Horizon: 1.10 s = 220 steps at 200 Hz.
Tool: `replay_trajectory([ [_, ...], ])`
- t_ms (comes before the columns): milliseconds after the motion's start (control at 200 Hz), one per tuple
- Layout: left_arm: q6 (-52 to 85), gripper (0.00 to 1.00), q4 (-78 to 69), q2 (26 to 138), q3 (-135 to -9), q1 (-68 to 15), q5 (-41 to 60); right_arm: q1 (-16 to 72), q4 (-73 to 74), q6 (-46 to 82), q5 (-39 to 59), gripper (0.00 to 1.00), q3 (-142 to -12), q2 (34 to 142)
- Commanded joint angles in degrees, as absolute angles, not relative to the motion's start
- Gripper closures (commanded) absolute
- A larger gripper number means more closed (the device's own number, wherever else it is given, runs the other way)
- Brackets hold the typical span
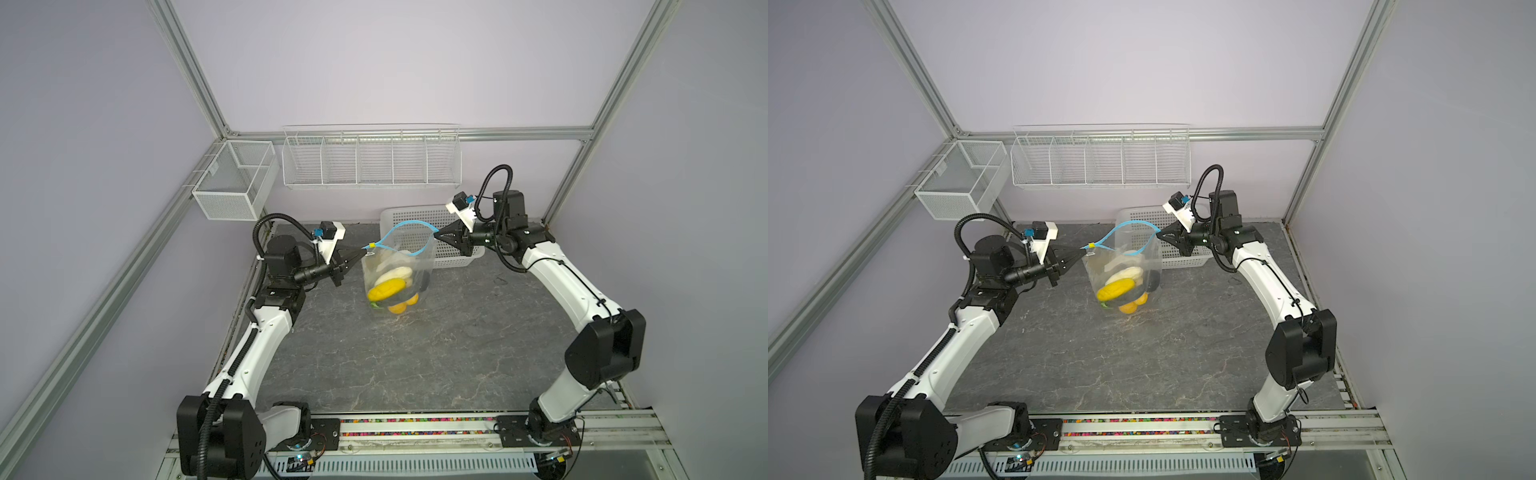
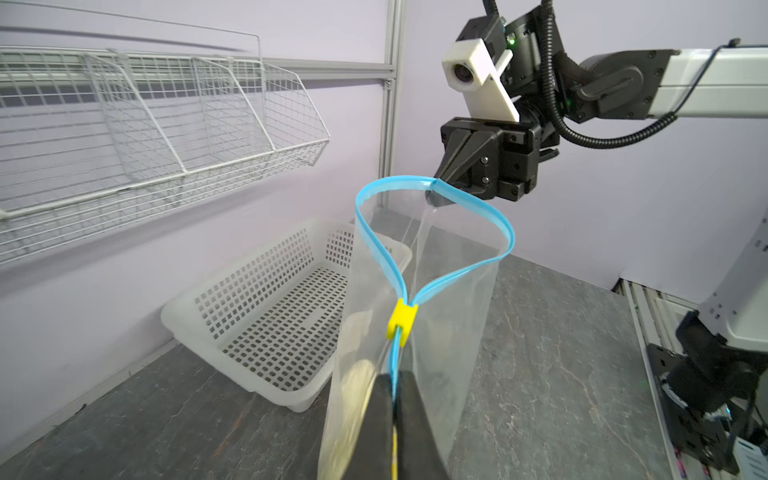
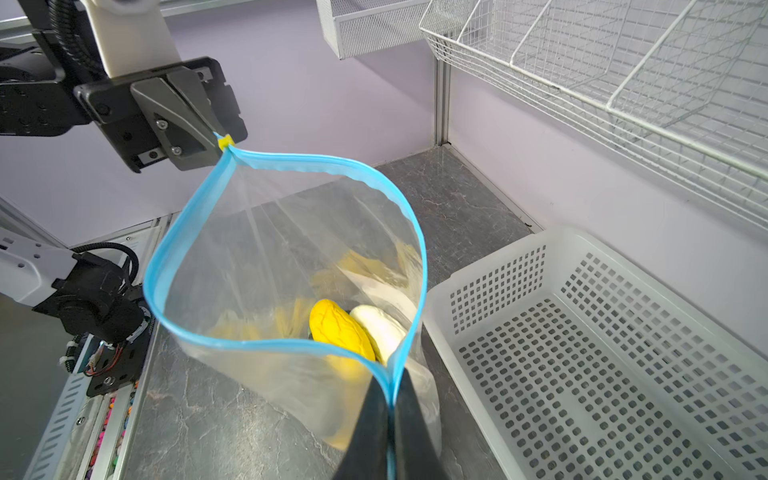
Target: Place the food in the zip-top bag and seal the zipper
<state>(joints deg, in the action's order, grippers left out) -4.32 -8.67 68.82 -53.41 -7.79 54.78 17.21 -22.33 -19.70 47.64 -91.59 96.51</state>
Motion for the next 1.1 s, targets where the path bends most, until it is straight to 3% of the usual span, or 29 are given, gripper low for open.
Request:
replay_trajectory([
  [0,-0.5,1.0,-11.1,67.1,-51.1,-8.4,49.5,16.9,-23.9,-20.4,47.6,0.94,-91.1,92.9],
  [345,0.4,1.0,-9.6,57.4,-45.2,-18.6,32.2,17.4,-29.4,-21.9,44.0,0.94,-88.5,85.4],
  [745,3.9,1.0,-12.3,53.3,-41.7,-19.4,30.1,19.6,-34.4,-22.5,39.5,0.93,-84.6,81.7],
  [915,5.8,1.0,-16.7,56.5,-41.2,-21.3,34.4,21.1,-38.8,-25.8,40.0,0.63,-87.4,83.9],
  [1095,4.8,1.0,-15.0,55.4,-41.9,-21.4,36.6,25.2,-48.3,-37.4,35.7,0.39,-91.4,81.4],
])
